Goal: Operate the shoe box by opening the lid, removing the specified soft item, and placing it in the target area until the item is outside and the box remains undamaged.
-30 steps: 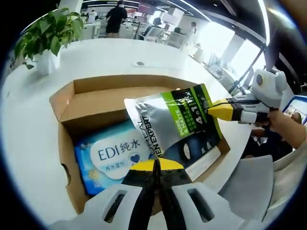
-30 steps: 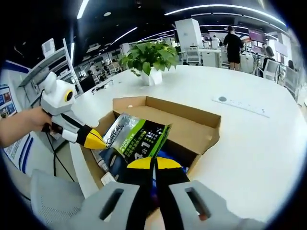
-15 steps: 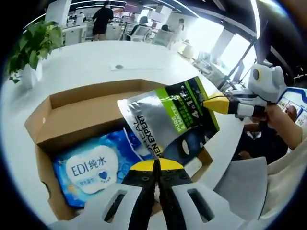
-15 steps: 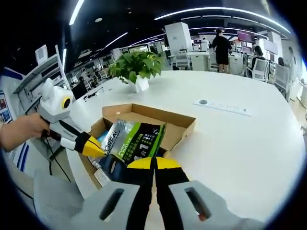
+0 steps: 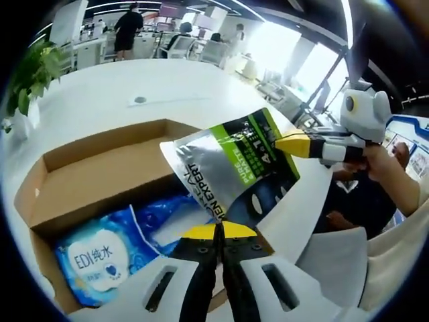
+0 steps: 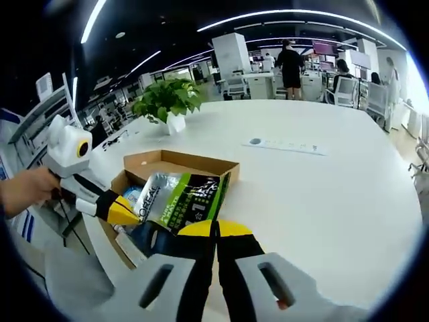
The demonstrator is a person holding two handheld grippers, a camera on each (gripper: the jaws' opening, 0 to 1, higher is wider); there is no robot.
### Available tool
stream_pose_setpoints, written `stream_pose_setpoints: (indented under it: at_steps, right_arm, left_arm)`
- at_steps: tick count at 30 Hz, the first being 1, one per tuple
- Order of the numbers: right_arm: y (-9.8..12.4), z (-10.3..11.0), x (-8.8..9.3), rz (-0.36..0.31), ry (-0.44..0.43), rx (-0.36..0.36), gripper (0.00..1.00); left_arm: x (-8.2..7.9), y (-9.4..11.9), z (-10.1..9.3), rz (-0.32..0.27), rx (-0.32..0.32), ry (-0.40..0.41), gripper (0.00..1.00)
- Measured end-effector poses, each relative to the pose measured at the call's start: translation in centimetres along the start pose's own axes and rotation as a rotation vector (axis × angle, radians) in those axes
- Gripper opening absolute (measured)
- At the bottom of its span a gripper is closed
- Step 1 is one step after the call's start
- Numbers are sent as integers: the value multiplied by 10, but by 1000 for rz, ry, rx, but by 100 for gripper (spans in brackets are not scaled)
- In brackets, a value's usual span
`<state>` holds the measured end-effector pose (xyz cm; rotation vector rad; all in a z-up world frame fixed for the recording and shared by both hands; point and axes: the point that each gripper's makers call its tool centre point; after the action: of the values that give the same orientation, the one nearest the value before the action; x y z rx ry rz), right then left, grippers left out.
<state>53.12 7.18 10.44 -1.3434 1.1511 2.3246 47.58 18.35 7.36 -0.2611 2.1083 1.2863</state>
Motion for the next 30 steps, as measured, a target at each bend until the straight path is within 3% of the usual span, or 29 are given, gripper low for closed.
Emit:
stream_pose_setpoints:
  at_steps: [20,30]
  right_arm:
    - [30,-65,18,-13,-95,114,0]
    - [26,-90,39,31,-125,153,0]
  left_arm:
    - [-19,-48,-51,37,65,-66,0]
    - [-18,-73,-55,113,39,-144,0]
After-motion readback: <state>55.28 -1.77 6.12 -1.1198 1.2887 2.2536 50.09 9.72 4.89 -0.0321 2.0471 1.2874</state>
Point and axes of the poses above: the point that each gripper's makers call its tool centre point, and the gripper's own axes: y roughly backward along the fingers, z roughly to its left, x roughly out of its underside, and after that the axes turned 5 degrees about -x, right-handed
